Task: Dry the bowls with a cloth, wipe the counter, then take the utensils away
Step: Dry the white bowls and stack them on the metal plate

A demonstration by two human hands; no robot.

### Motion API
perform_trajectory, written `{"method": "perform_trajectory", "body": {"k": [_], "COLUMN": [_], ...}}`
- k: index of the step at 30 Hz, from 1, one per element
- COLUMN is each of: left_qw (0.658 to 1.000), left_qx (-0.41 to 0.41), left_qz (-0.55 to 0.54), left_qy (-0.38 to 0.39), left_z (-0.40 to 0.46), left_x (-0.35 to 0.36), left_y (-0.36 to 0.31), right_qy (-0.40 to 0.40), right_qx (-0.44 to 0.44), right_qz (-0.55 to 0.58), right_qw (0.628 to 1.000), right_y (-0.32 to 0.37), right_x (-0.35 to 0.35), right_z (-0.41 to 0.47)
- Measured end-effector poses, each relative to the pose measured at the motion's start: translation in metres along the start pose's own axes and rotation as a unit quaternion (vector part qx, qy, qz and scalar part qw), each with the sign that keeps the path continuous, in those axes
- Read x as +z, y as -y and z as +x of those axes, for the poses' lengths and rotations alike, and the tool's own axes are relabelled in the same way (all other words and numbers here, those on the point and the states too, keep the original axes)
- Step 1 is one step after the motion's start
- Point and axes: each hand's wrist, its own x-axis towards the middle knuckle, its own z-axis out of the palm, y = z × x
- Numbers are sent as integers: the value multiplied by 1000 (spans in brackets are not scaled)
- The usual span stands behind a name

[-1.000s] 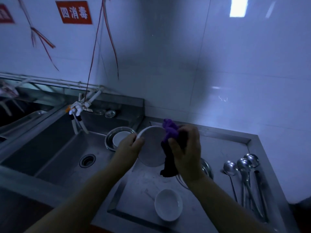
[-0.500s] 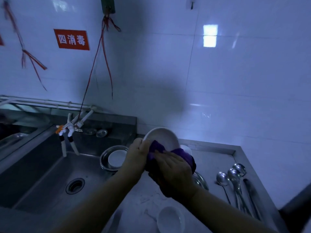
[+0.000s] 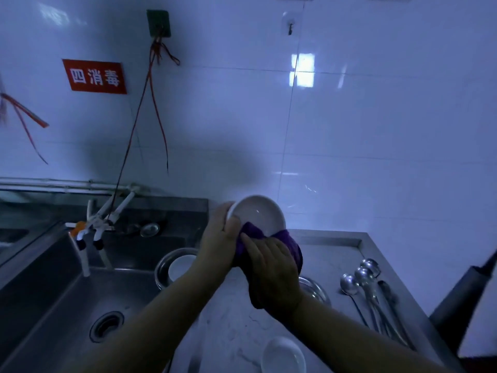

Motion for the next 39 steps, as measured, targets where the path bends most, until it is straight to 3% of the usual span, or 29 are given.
{"method": "perform_trajectory", "body": {"k": [3, 6, 8, 10, 14, 17, 19, 22, 24, 26, 28, 31, 34, 36, 39], "left_qw": [998, 982, 965, 977, 992, 993, 996, 989, 971, 960, 977, 986, 987, 991, 991], "left_qx": [37, 23, 0, -21, -47, -53, -26, 7, -19, -63, -66, -29, 6, 26, 63], "left_qz": [10, 78, 98, 58, -103, -102, -61, 34, 65, 56, 2, -113, -142, -106, -35], "left_qy": [50, 171, 243, 206, 59, 37, 64, 143, 228, 267, 205, 117, 71, 78, 116], "left_z": [6, 19, 28, 31, 13, 5, 6, 13, 19, 22, 21, 8, 1, 4, 8], "left_x": [-9, -28, -37, -36, -6, 2, -3, -14, -20, -23, -19, 4, 21, 19, 8], "left_y": [-3, -12, -17, -17, -6, 0, 1, -3, -11, -19, -19, -10, -7, -6, -6], "right_qy": [2, 57, 72, 65, 34, 32, 46, 103, 141, 154, 134, 61, 2, -6, 30], "right_qx": [-69, -235, -298, -282, -122, -78, -113, -243, -341, -370, -325, -160, -49, -43, -138], "right_qz": [2, -23, -28, -40, -67, -48, -32, -34, -39, -38, -57, -71, -65, -62, -54], "right_qw": [998, 970, 951, 956, 990, 995, 992, 964, 928, 915, 935, 983, 997, 997, 988], "right_y": [-7, -36, -49, -51, -26, -10, -16, -46, -66, -77, -76, -52, -27, -23, -41], "right_x": [-5, -24, -33, -34, -20, -10, -13, -29, -40, -48, -49, -45, -35, -32, -41], "right_z": [0, 5, 14, 21, 21, 6, -3, -1, 5, 14, 19, 25, 30, 24, 15]}}
